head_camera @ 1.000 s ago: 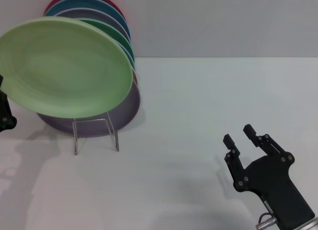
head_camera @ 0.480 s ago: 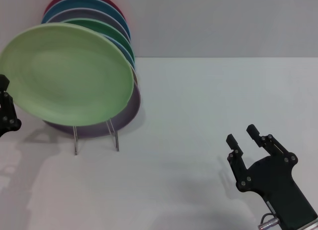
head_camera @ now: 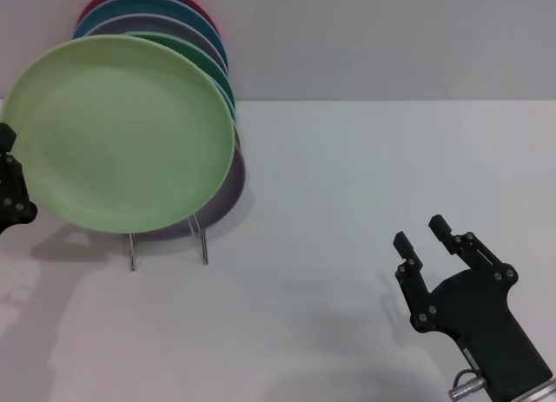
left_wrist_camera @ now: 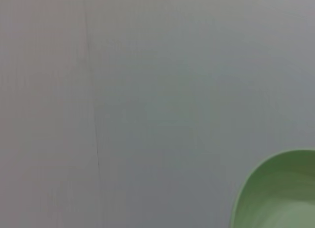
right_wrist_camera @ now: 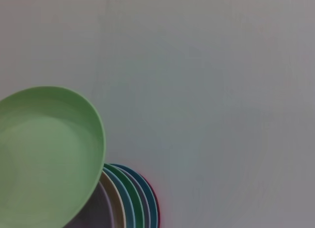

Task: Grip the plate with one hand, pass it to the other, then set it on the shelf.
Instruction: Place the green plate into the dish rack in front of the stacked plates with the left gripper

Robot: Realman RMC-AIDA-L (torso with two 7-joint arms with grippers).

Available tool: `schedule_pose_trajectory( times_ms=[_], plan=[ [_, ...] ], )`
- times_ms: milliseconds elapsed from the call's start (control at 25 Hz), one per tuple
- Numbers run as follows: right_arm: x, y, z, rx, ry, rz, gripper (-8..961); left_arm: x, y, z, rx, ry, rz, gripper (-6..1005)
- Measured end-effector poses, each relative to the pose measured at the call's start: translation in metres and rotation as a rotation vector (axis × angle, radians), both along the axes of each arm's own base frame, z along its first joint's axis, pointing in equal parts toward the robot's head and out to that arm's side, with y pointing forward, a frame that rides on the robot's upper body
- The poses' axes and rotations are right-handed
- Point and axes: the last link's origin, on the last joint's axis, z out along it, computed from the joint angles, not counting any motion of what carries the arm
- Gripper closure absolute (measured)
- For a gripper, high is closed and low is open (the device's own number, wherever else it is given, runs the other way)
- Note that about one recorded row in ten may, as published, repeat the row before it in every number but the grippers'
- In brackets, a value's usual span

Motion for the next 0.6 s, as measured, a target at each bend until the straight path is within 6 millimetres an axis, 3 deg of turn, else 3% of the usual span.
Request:
schedule_pose_trajectory(
  times_ms=[600],
  plan=[
    [-0.0008,0.0011,-0.0001,0.004,0.004,-0.004,549,0.0075,0.0047,0.0085,0.038,0.007,-0.056,972]
  ],
)
